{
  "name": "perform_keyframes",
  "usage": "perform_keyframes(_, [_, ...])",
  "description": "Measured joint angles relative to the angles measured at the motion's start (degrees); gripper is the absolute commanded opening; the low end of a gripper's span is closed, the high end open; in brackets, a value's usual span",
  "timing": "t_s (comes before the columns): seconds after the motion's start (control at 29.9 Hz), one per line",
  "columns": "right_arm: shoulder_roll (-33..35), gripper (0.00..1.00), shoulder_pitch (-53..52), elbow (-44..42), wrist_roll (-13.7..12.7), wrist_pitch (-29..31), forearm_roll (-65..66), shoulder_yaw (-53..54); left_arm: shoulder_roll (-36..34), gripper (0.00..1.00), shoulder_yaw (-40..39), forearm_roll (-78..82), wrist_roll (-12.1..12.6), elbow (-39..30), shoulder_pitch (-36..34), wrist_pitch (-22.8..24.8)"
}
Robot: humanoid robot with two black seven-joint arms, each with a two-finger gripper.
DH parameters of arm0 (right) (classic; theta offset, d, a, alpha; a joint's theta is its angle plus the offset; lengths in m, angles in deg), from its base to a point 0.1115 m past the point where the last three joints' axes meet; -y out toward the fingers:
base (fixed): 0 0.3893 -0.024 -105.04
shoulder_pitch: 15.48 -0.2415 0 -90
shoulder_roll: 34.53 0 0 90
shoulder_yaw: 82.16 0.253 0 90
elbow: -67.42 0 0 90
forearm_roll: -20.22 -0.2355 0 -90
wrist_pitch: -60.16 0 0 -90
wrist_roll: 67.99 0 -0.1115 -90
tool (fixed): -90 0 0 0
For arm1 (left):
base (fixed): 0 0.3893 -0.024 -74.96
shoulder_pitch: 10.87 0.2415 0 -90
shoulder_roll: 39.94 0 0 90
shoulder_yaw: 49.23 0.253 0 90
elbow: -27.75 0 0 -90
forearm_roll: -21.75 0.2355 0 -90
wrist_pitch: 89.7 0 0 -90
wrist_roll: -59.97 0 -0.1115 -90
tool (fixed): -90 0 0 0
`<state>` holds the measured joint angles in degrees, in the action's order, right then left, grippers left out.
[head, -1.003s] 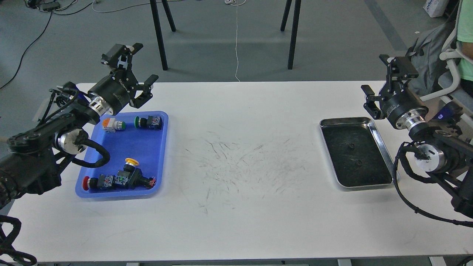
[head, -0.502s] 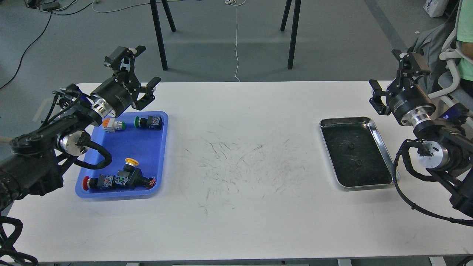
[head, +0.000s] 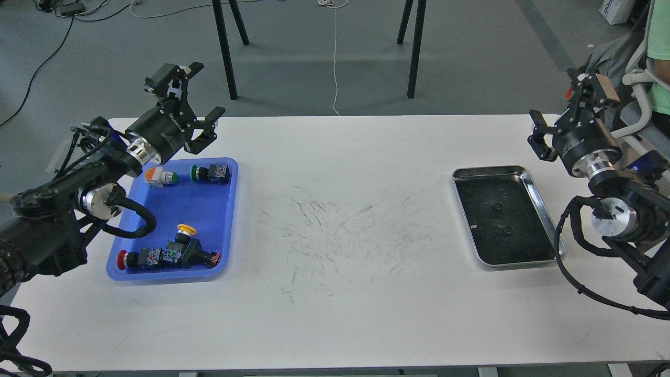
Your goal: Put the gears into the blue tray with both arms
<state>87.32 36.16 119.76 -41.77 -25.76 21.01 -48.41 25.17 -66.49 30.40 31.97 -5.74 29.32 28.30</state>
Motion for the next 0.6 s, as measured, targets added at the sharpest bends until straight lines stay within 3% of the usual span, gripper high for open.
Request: perform_keyframes(0.6, [-3.8,0.99,0.1,-2.7,1.0,1.4,0.2,-0.2,0.0,1.00,-0.1,-0.2,0.0,0.8,0.2,0.0])
